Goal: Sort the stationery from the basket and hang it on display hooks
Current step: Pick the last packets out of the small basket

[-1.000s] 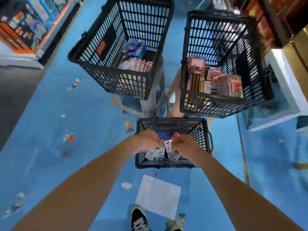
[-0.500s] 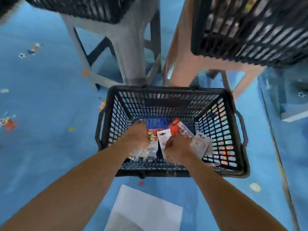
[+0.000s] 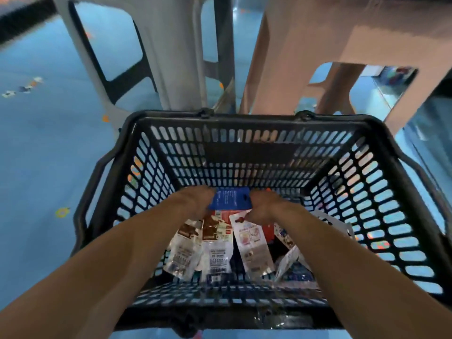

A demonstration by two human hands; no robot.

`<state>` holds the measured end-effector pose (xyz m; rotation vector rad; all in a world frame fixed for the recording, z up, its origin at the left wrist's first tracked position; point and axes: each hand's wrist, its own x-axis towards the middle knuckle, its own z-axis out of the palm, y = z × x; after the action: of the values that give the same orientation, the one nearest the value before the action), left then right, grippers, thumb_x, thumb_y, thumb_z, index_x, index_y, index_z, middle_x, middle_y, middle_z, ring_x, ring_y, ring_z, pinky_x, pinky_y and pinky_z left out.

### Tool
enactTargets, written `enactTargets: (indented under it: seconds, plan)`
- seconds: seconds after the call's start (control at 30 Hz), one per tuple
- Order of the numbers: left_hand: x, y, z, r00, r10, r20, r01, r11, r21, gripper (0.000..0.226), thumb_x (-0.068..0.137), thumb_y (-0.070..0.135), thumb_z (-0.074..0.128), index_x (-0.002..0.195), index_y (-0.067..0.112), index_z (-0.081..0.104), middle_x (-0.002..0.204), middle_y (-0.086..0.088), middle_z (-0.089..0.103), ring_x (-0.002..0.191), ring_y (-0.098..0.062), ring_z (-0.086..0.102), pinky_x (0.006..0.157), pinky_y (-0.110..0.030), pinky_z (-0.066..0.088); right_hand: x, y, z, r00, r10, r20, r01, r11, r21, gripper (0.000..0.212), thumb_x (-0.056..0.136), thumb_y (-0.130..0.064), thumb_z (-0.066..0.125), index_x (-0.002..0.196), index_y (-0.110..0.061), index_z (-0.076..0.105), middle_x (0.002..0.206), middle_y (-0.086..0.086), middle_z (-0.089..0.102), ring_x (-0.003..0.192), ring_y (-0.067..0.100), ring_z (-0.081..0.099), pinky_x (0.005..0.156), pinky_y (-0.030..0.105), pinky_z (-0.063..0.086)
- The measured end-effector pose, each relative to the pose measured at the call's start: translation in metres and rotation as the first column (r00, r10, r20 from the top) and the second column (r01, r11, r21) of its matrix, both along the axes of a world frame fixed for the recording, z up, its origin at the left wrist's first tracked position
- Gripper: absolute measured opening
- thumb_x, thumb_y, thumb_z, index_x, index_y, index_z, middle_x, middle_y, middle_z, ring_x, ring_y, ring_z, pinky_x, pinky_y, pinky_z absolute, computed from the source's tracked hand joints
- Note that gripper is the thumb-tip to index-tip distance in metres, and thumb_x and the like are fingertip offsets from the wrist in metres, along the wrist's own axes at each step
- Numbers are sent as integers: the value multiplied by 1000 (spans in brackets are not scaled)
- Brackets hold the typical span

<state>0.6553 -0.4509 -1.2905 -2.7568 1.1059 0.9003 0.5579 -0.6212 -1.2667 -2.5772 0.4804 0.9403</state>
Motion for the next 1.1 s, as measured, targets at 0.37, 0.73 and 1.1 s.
enactTargets:
  seconds: [0.37,0.73,1.1]
  plan:
    - [-20,12,46,992,17,126,-19,1000,11,11,101,8,50,103,18,49,96,-5,52,87,-23,50,74,-35,39,-14,8,30,999,-4,-50,3,1000,-20,77,76,-10,83,143,-17,46,142,8,52,125,29,55,101,39,51]
    - [-39,46,119,879,417,-232,-475,810,-343,38,111,15,36,145,5,48,140,-18,54,115,-37,61,91,-48,58,-39,-15,111,847,-360,391,280,928,247,16,92,-7,63,95,-1,78,92,17,75,70,22,64,57,28,52]
    - [-64,54,146,762,371,-530,-633,599,-490,27,112,21,36,126,34,56,108,0,76,99,-25,75,90,-47,58,-53,4,179,827,-561,-23,259,344,903,12,90,-18,68,97,-8,68,84,8,75,72,14,71,59,20,48]
